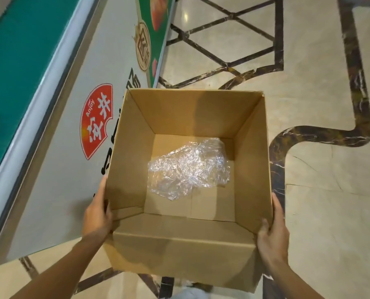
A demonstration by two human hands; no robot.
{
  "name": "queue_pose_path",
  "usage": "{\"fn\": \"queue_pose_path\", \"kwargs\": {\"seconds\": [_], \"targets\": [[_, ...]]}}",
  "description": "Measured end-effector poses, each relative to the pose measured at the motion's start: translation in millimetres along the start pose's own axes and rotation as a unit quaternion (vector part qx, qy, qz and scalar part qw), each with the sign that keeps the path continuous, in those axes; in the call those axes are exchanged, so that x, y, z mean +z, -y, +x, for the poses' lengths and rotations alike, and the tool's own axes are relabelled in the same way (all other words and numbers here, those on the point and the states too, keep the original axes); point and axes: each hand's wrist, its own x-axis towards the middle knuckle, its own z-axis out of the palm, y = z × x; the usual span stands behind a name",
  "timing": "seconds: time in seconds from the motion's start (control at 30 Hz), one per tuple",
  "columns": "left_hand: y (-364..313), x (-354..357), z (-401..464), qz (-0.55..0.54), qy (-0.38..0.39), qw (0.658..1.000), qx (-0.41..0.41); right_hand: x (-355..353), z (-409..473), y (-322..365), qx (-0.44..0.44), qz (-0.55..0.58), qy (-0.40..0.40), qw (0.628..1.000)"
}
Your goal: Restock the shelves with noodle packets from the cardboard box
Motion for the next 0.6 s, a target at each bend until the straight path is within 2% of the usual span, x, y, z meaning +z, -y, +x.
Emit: {"fn": "queue_pose_path", "kwargs": {"seconds": [0.1,0.23,0.3,0.5,0.6], "targets": [[-7.0,3.4,7.7,-0.013,-0.011,1.0,-0.019,1.2,6.4,-5.7,-0.006,-0.021,0.004,1.0],[-15.1,0.2,26.1,-0.007,-0.015,1.0,0.002,4.9,20.3,-2.0,-0.018,-0.017,0.04,0.999],[-22.5,-8.2,33.4,0.006,0.021,1.0,-0.002,0.3,23.7,0.1,-0.021,-0.008,0.081,0.996],[-40.6,-49.8,6.0,0.082,0.112,0.99,-0.012,-48.8,15.1,19.6,0.072,-0.016,0.168,0.983],[-80.1,-85.9,-27.0,0.137,0.18,0.973,0.05,-88.0,-11.8,61.2,0.046,-0.06,0.221,0.972]]}}
